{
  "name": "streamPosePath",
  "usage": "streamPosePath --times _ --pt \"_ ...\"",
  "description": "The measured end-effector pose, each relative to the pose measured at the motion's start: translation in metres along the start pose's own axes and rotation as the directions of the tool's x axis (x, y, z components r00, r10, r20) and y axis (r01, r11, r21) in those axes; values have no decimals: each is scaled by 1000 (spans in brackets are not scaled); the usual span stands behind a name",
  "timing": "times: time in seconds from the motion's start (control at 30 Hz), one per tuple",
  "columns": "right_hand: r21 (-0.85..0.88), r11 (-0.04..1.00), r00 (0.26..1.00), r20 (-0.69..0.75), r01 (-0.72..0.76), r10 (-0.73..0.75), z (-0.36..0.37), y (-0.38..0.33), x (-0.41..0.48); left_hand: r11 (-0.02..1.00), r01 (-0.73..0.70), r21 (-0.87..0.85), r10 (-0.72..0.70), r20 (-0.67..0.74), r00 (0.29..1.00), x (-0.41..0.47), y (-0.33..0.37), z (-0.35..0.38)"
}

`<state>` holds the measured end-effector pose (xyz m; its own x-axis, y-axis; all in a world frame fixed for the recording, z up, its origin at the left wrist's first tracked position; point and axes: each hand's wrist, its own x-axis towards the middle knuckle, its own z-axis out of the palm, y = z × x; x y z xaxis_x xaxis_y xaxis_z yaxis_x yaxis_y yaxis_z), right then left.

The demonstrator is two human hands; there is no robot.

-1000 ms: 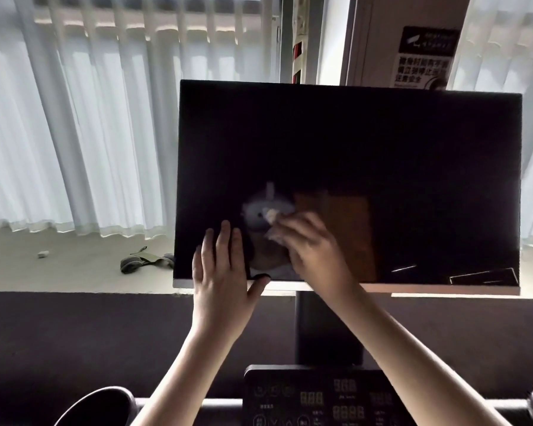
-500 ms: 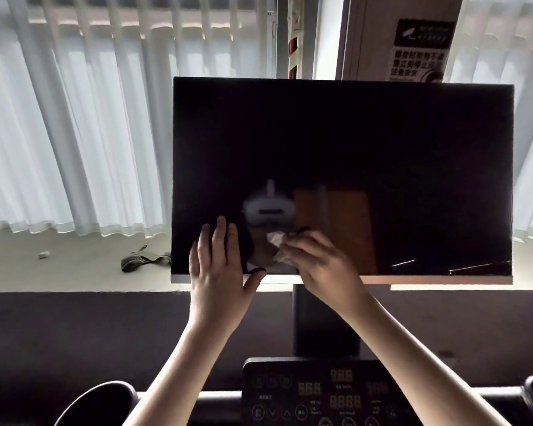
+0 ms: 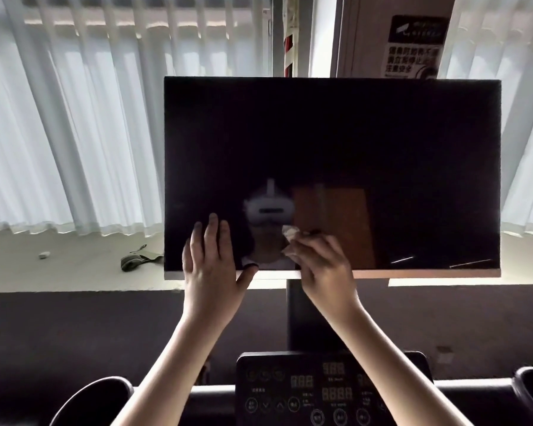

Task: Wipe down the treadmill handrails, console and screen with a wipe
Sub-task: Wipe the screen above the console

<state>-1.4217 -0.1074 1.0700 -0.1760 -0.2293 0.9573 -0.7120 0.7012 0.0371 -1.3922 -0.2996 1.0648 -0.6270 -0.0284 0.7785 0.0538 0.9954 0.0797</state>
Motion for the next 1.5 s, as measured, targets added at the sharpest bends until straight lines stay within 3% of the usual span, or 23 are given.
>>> streamPosePath --times 0.13,0.33,0.43,0.5,0.67,0.77,0.87,0.97,1.07,1.13,1.2,1.27,1.3,1.37,1.43,1.5 --pt "41 982 963 191 186 -191 -6 2 -13 999 34 -35 -33 20 999 2 5 -2" --pt "15 998 997 -39 -66 67 -9 12 5 994 -26 -106 24 -23 999 7 25 -5" --pt "52 988 986 75 147 -151 -10 7 -5 993 -26 -114 26 -1 1000 10 37 -1" --pt "49 977 970 120 205 -210 -15 20 -1 995 -30 -96 30 5 1000 10 40 2" --pt "9 994 990 -87 -108 109 -11 33 24 998 -23 -53 24 6 1000 9 41 2" --pt "107 992 998 5 64 -65 -2 19 17 999 -10 -41 11 10 1000 10 42 1" --pt "114 964 958 137 238 -253 -9 27 12 999 4 -45 -3 28 1000 9 43 1" --pt "-9 996 996 12 86 -86 -16 45 32 999 11 -44 -9 38 999 9 44 1" --pt "-47 992 981 -163 -116 106 -10 43 48 999 8 -34 -7 19 1000 8 45 2" --pt "-12 999 993 -109 -47 46 0 29 40 999 -3 -33 3 6 1000 7 45 3" --pt "4 988 987 44 154 -154 3 20 28 999 -10 -49 10 -3 1000 8 44 4" --pt "-53 964 958 132 262 -253 -2 29 31 999 -16 -51 15 -9 1000 7 44 5" --pt "-99 967 970 95 235 -226 -4 37 39 999 -20 -47 19 -14 1000 7 44 5" --pt "-152 988 996 -77 40 -52 -10 51 61 999 -27 -45 26 -25 999 8 43 6" --pt "-139 983 969 -230 -123 89 -10 54 76 998 -30 -49 29 -29 999 8 43 6" --pt "-120 987 974 -211 -106 79 -1 45 77 998 -30 -54 28 -25 999 8 44 7"
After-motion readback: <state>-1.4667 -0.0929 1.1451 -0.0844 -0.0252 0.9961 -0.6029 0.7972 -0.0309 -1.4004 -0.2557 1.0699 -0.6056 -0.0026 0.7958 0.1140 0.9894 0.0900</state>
